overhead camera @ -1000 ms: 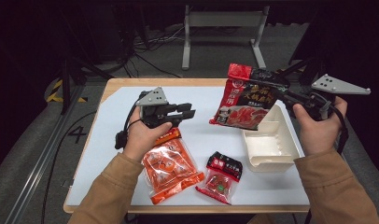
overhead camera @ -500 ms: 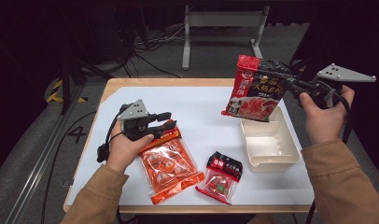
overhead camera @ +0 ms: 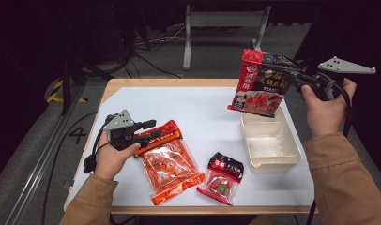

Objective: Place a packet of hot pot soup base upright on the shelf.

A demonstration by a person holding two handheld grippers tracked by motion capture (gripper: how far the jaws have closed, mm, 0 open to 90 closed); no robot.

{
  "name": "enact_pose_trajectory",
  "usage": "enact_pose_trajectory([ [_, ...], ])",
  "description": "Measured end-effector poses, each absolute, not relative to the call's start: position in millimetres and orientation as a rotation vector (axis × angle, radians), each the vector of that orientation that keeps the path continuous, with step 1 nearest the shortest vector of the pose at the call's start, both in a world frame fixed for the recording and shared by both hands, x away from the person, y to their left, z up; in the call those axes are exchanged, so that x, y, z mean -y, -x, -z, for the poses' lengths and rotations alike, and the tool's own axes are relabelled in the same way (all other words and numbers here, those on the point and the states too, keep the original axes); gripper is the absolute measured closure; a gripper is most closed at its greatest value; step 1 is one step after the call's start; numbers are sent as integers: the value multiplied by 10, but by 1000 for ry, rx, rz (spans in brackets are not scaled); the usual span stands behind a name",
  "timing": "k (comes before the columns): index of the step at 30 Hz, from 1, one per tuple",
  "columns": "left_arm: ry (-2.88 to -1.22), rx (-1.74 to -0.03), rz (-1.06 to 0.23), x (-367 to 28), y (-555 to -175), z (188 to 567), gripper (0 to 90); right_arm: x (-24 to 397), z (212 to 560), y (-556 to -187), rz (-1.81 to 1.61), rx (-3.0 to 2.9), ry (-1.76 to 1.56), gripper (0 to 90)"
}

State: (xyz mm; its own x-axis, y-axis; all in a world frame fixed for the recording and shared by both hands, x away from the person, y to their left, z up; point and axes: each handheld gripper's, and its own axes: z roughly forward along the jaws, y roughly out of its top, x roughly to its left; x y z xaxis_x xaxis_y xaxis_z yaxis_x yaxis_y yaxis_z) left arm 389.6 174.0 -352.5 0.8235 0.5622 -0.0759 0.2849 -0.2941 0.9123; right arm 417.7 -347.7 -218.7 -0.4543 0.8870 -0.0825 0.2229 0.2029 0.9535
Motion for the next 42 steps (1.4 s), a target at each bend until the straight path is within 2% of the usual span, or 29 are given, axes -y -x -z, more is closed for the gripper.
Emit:
enact_pose_trajectory([
  [11,-1868,-708,-315,-1852,-3925,3586,524,3473,2211,-4266,-1210,-1811,-1034,843],
  [25,-1843,-713,-362,-1984,-3912,3526,501,3574,2345,-4315,-1095,-1805,-1005,842],
  [42,-1831,-736,-348,-2047,-3912,3511,488,3663,2505,-4334,-1085,-1805,-1044,840],
])
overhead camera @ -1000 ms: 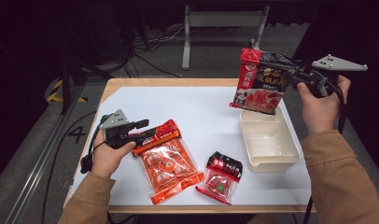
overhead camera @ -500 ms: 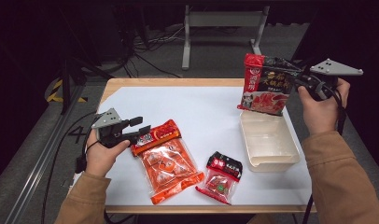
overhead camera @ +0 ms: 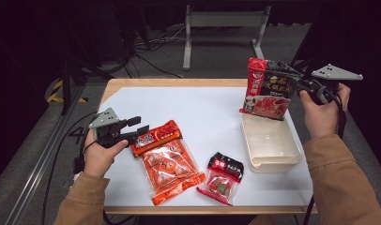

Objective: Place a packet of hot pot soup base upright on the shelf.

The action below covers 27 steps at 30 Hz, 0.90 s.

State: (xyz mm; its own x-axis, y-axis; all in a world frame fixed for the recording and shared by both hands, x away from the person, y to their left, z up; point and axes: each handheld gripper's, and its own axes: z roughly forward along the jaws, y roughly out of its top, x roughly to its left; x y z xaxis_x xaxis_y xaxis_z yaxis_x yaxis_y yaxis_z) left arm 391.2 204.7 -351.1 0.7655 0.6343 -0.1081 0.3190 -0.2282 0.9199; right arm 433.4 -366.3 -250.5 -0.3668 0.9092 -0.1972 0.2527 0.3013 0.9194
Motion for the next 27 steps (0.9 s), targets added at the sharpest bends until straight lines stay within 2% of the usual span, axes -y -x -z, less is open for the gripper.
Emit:
enact_pose_trajectory([
  [27,-1834,-739,-341,-2051,-3908,3527,480,3678,2802,-4395,-1068,-1868,-930,834],
])
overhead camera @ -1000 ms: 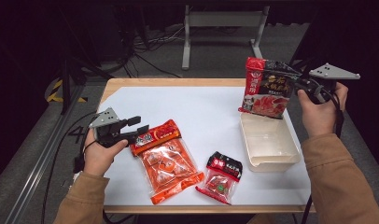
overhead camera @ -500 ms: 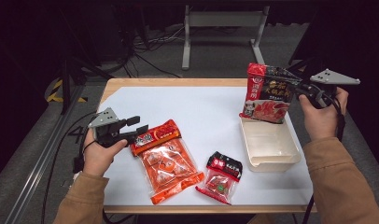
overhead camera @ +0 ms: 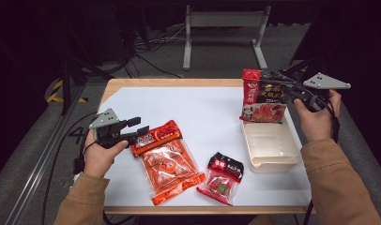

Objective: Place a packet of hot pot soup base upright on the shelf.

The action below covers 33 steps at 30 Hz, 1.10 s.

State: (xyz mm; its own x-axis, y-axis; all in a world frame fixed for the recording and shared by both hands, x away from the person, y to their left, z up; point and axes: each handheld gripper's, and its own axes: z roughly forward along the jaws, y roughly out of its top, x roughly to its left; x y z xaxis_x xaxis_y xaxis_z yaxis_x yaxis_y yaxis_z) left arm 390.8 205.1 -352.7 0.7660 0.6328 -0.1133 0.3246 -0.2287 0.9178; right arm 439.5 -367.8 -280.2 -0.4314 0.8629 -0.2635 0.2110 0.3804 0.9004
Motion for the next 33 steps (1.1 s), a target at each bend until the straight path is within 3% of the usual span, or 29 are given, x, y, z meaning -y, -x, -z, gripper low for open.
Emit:
enact_pose_trajectory([
  [33,-1823,-753,-311,-2033,-3920,3559,476,3685,2878,-4381,-1020,-2083,-772,816],
])
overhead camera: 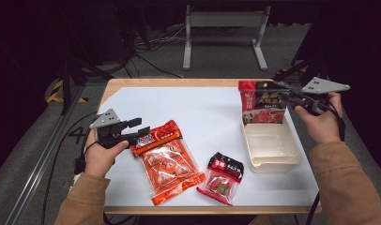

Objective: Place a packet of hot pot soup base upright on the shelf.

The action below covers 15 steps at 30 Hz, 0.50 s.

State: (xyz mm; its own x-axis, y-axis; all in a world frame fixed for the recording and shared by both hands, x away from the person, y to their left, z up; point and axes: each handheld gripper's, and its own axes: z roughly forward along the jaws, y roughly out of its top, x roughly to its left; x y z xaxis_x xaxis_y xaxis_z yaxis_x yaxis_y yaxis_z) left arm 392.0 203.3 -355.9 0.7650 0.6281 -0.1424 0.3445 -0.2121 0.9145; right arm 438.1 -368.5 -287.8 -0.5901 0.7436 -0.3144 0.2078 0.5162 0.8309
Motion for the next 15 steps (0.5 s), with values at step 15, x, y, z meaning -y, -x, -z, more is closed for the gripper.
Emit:
enact_pose_trajectory([
  [15,-1826,-750,-310,-2049,-3933,3582,472,3872,3129,-4414,-1068,-2013,-1005,825],
])
